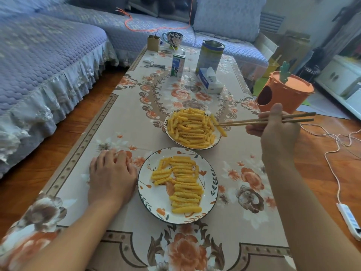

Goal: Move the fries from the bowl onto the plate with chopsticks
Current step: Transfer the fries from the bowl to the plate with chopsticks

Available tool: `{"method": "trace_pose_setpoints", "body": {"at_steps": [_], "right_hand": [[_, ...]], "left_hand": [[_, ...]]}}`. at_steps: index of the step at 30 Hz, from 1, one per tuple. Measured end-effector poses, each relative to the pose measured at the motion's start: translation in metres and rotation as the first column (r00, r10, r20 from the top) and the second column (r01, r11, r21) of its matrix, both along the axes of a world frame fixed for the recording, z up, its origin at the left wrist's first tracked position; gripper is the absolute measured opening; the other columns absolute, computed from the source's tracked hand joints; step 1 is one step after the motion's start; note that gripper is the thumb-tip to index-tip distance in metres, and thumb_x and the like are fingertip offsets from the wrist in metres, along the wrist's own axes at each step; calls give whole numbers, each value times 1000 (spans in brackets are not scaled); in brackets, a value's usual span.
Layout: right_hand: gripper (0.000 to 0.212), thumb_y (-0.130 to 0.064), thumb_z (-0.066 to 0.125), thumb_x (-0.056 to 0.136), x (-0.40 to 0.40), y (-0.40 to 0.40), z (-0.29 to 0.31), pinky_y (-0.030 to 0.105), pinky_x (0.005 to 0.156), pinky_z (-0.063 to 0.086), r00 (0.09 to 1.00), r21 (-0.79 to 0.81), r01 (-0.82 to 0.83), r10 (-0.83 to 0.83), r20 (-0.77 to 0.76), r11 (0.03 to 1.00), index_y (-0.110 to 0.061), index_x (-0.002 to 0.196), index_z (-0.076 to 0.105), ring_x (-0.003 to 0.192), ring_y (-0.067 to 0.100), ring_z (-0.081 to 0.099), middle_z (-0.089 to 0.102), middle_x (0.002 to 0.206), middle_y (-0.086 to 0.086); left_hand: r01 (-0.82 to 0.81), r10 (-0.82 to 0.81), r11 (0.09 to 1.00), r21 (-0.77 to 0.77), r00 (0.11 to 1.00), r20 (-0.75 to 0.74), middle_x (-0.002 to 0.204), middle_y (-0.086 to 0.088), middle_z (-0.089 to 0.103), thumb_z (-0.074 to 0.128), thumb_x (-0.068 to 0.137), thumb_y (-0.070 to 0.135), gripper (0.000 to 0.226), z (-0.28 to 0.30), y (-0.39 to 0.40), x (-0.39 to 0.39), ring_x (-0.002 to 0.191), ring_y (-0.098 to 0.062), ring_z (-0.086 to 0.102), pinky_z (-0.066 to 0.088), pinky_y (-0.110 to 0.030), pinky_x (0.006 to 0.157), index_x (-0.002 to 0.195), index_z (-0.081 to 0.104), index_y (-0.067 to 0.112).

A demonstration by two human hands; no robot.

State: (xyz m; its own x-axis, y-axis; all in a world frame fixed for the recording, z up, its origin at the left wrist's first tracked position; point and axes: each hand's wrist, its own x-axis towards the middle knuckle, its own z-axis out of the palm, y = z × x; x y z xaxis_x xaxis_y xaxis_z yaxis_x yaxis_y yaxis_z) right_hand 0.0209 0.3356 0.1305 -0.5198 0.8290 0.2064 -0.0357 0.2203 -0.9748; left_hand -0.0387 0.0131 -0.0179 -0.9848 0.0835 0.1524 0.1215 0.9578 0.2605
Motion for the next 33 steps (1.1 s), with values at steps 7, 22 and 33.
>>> {"method": "trace_pose_setpoints", "body": {"at_steps": [7, 22, 33], "right_hand": [[44, -30, 48, 105, 47, -33, 10, 35, 52, 62, 860, 32, -499, 490, 143, 866, 3, 82, 66, 50, 31, 69, 67, 57, 17], [48, -42, 51, 92, 46, -37, -17, 32, 54, 61, 764, -34, -618, 609, 212, 786, 3, 89, 69, 55, 30, 70, 65, 61, 21], [38, -37, 52, 105, 19, 0, -28, 36, 65, 64, 961, 5, -270, 270, 56, 963, -8, 91, 71, 66, 28, 76, 73, 68, 6]], "left_hand": [[2, -2, 1000, 16, 1000, 10, 144, -17, 53, 44, 99, 33, 40, 1, 0, 1, 140, -36, 40, 28, -54, 120, 133, 58, 19], [3, -3, 1000, 12, 1000, 12, 146, -17, 51, 44, 99, 34, 42, 1, -1, 1, 141, -36, 39, 27, -54, 120, 136, 57, 17], [-2, 2, 1000, 11, 1000, -17, 139, -19, 56, 47, 97, 31, 37, -2, 0, -1, 136, -38, 44, 30, -55, 117, 129, 61, 16]]}}
